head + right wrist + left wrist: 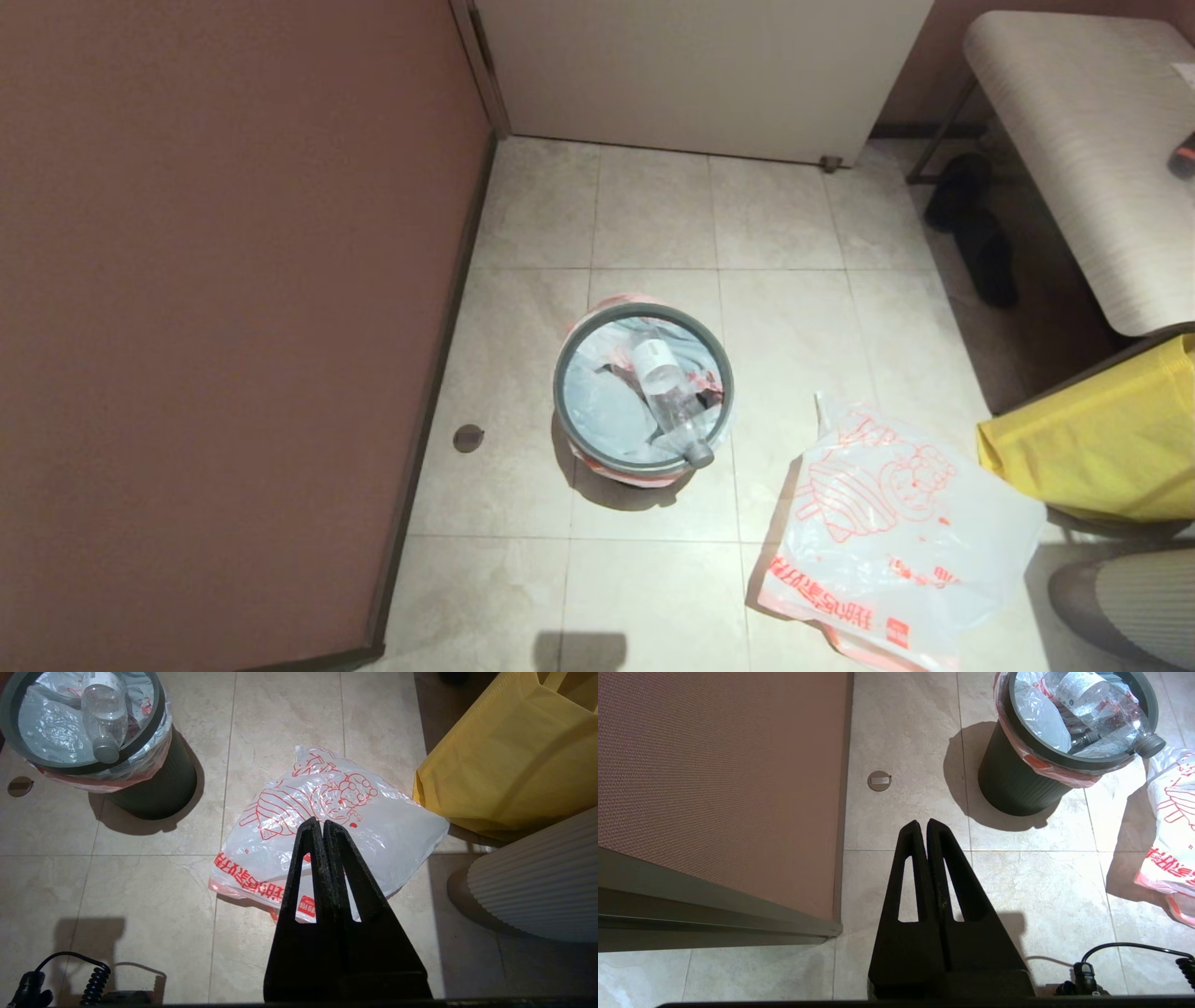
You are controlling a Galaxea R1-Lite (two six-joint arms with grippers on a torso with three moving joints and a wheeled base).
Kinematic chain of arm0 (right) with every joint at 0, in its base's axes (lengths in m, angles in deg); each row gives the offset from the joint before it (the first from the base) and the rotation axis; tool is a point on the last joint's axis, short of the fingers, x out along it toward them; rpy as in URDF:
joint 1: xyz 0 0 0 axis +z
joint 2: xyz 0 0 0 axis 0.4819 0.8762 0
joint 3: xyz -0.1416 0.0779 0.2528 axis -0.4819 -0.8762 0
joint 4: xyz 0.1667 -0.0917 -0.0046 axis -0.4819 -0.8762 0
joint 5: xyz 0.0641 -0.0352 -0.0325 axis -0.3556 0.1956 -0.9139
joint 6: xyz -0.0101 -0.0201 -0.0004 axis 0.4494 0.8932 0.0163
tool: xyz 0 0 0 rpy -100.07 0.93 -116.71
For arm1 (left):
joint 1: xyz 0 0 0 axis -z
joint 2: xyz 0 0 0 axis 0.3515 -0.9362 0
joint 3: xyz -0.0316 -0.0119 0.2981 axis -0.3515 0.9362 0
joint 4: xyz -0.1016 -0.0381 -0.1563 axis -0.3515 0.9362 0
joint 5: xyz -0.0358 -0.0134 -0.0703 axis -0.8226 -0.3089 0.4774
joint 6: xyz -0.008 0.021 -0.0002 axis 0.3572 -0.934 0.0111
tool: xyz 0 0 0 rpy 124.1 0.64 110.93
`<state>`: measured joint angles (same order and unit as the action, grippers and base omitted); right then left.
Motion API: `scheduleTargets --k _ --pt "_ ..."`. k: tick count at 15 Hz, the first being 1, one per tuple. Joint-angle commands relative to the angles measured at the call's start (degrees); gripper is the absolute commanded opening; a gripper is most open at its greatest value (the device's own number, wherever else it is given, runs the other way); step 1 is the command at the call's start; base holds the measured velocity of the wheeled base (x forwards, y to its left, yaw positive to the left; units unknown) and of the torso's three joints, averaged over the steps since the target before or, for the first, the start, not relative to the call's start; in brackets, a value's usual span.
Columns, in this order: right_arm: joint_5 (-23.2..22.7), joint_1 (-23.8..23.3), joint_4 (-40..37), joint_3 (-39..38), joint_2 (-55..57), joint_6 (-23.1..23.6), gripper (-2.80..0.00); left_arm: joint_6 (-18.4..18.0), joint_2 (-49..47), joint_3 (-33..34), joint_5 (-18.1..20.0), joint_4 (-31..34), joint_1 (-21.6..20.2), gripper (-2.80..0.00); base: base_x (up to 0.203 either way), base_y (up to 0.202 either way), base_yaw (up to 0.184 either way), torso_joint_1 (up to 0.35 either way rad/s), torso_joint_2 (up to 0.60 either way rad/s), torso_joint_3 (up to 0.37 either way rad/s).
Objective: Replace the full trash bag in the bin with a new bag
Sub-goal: Place the trash can ring on the floor
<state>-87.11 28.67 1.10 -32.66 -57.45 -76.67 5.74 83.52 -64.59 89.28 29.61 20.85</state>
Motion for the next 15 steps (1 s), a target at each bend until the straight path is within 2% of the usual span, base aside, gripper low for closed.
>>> scheduleTargets --k 1,15 --pt "0.02 0.04 0.03 0.00 0.05 0.00 -2.80 0.02 0.02 0.00 0.00 0.00 0.00 -2.80 0.000 0.000 0.000 0.000 0.00 0.000" --pt "0.02 -0.01 0.03 0.00 0.05 0.00 -2.80 0.02 0.02 0.00 0.00 0.00 0.00 -2.80 0.000 0.000 0.000 0.000 0.00 0.000"
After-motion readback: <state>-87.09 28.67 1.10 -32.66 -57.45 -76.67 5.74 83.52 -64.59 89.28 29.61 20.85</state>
